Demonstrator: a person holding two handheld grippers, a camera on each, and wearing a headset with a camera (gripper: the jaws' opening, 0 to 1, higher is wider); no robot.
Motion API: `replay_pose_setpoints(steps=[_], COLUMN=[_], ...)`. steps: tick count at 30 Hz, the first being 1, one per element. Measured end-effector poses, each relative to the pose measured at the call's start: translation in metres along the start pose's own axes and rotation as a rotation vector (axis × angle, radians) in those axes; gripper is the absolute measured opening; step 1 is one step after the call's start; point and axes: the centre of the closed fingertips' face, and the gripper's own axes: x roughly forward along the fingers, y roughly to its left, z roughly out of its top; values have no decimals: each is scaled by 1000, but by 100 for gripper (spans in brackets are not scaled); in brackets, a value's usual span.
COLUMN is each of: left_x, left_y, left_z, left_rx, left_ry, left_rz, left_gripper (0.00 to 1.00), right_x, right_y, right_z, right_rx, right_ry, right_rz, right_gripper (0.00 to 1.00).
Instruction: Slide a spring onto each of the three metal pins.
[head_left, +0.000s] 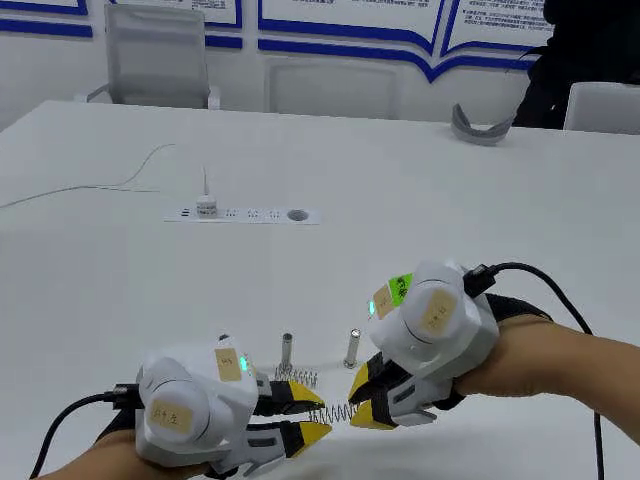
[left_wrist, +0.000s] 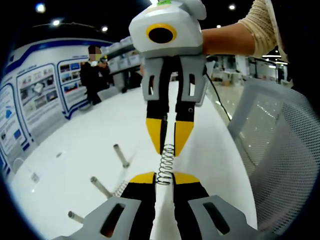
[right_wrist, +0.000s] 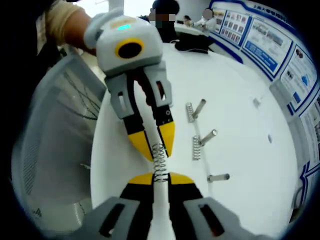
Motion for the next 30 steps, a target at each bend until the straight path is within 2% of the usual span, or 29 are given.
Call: replay_pose_setpoints(steps=[10,20,26,30], left_x=[0,-1,-2,-2], left_y=[-1,-3,-3,-3], left_z=[1,4,5,5], left_rx=[6,5,2,-1], left_ry=[0,-7,-12,-15], left_rz=[-4,-2,1,4], left_gripper=[11,11,11,11], right_x=[-12,-16,-16,-14], right_y=[3,6,6,7], right_z=[19,38,43,41], right_rx=[-24,-60,-65,-39], right_ry=[-19,-43,-51,-48], right_rz=[-10,-18,-18,-4], right_gripper=[11,11,11,13])
